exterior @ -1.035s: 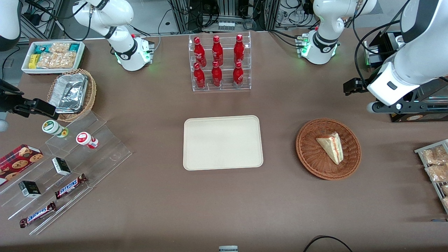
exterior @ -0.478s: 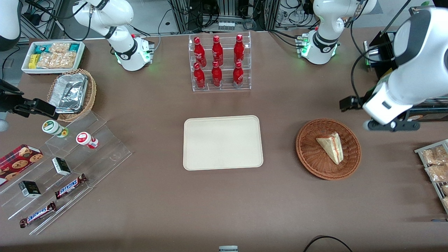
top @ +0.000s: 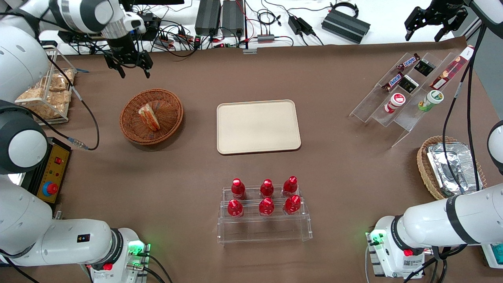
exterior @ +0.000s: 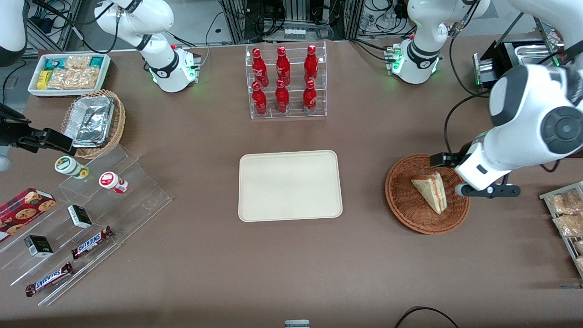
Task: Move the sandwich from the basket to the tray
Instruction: 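Move the left gripper over the wrapped sandwich in the wicker basket, then lower the open left gripper around the sandwich and close it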
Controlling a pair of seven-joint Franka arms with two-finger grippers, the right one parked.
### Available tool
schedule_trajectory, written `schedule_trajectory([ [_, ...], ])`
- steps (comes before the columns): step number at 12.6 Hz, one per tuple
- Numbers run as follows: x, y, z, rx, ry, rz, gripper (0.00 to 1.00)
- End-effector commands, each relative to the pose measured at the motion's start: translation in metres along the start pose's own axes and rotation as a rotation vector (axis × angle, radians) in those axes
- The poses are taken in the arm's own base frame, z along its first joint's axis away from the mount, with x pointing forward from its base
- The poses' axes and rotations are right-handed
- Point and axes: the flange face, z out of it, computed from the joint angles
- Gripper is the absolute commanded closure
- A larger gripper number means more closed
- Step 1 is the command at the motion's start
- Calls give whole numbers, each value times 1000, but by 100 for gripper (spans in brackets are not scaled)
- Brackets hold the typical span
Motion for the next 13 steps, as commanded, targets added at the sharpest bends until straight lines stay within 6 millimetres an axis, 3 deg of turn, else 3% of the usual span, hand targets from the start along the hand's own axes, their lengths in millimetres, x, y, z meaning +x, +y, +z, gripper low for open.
schedule_trajectory([
  [1, -15, -6, 33, 7, 53, -5, 0],
  [6, -36, -14, 97, -8, 153, -167, 0],
  [9, -32, -34, 103, -30, 163, -363, 0],
  [11, -33, -36, 108, -37, 155, -441, 0],
  [13, -34, -48, 121, -67, 202, -561, 0],
])
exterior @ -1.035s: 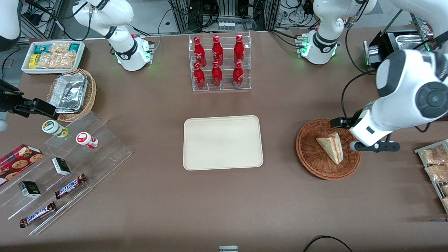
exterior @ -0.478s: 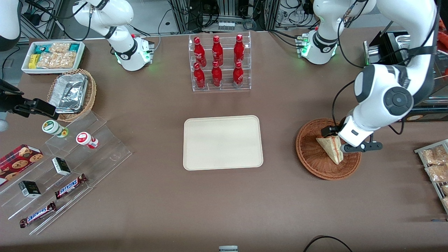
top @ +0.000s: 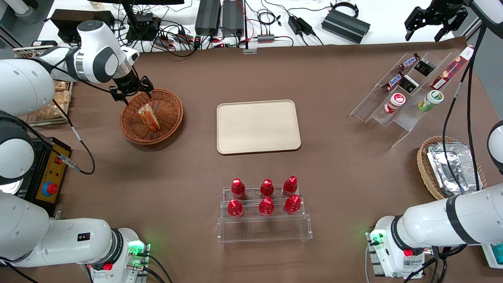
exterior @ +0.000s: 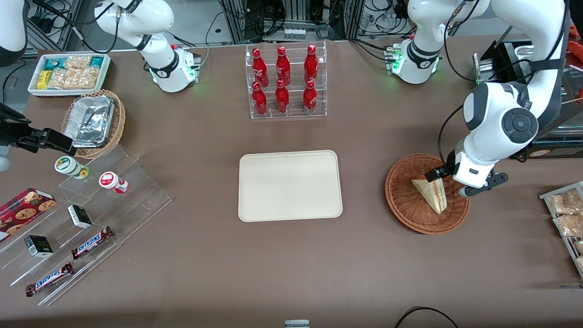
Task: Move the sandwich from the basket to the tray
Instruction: 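Lower the open left gripper around the sandwich and close it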
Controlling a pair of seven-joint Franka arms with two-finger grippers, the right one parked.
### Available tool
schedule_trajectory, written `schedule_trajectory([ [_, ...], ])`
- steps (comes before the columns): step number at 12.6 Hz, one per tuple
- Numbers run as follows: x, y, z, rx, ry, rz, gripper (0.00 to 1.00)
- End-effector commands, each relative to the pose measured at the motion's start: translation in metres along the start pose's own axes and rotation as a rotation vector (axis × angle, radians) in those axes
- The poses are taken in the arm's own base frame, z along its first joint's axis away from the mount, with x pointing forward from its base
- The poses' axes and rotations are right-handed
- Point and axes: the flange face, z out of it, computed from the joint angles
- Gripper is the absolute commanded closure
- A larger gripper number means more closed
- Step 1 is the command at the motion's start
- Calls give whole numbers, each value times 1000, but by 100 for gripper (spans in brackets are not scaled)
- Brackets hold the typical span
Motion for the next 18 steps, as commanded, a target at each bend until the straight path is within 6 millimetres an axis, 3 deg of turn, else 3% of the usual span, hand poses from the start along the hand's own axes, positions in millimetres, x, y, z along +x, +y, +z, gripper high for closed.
schedule_trajectory([
  [1, -7, -12, 15, -38, 54, -147, 0],
  [14, 2, -8, 92, -42, 12, -176, 2],
  [15, 3, -10, 92, -40, 11, -179, 31],
  [16, 3, -11, 91, -39, 10, -178, 70],
  [17, 0, -12, 92, -35, 7, -167, 100],
  [18, -3, -15, 89, -28, 10, -136, 100],
])
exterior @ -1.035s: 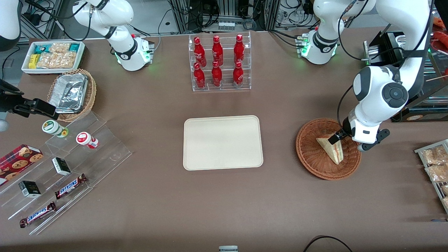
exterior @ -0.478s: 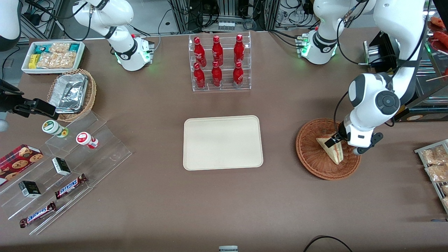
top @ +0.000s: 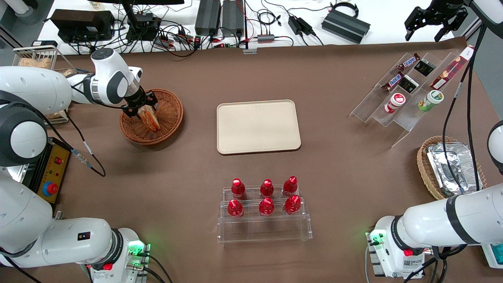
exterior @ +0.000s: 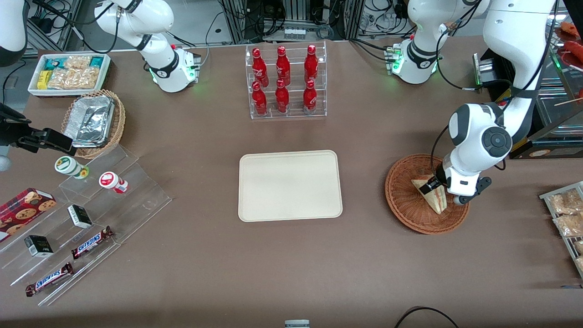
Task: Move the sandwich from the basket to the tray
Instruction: 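Lower the open left gripper around the sandwich and close it, then lift the sandwich with the left gripper and carry it over the tray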
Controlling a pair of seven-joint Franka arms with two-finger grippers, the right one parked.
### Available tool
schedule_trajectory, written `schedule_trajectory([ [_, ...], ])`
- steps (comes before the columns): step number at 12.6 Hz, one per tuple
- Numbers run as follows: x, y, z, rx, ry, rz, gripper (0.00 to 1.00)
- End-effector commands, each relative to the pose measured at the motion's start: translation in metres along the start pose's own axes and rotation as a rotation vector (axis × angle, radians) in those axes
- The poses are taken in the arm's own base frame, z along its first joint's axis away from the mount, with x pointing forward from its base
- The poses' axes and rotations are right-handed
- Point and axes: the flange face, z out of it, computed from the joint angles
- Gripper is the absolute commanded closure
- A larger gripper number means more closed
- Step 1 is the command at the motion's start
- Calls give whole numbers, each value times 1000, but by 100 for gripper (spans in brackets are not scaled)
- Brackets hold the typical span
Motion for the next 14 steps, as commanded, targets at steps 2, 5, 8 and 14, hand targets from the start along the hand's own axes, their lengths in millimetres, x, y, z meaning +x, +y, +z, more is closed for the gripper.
schedule_trajectory([
  [2, -1, -22, -15, 33, -3, 95, 100],
  [5, -4, -17, -34, 37, 1, 118, 100],
  [8, -10, 21, -64, 47, -18, 177, 100],
  [14, -63, 139, -100, 65, -84, 370, 100],
])
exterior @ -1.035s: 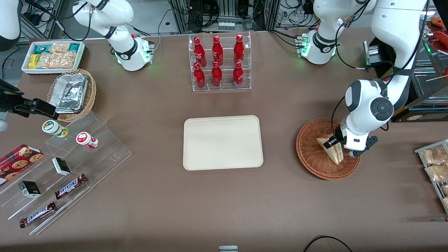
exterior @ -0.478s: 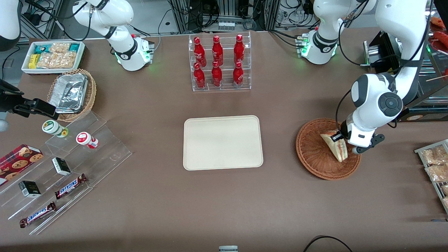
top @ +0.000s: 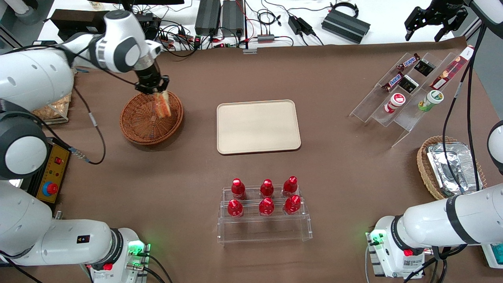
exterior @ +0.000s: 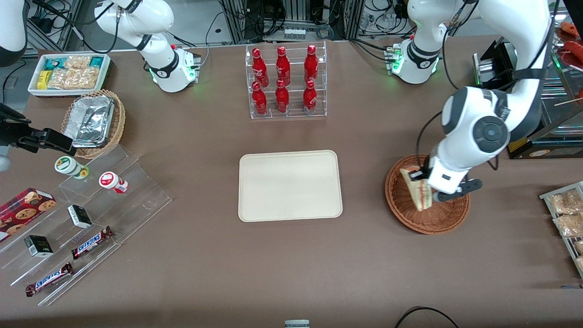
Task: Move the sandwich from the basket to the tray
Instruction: 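Lift the sandwich with the left gripper and carry it over the tray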
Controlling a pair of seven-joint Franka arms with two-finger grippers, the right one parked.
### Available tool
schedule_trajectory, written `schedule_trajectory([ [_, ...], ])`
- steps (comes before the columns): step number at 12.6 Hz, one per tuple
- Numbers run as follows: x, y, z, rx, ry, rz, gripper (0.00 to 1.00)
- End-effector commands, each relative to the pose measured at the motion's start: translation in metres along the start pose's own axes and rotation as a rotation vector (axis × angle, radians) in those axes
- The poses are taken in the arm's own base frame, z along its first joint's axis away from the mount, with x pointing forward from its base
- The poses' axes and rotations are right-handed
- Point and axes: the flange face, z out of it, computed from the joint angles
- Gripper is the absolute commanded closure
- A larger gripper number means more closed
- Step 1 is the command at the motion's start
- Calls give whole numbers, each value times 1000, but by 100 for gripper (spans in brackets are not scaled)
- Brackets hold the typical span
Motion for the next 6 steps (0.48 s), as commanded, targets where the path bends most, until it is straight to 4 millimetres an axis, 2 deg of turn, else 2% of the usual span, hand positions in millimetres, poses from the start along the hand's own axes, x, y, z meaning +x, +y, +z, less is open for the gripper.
schedule_trajectory([
  [1, -17, 62, 16, 8, -25, 87, 100],
  [5, -61, 166, 39, 2, -32, 147, 100],
  [6, -69, 186, 44, -1, -32, 146, 100],
])
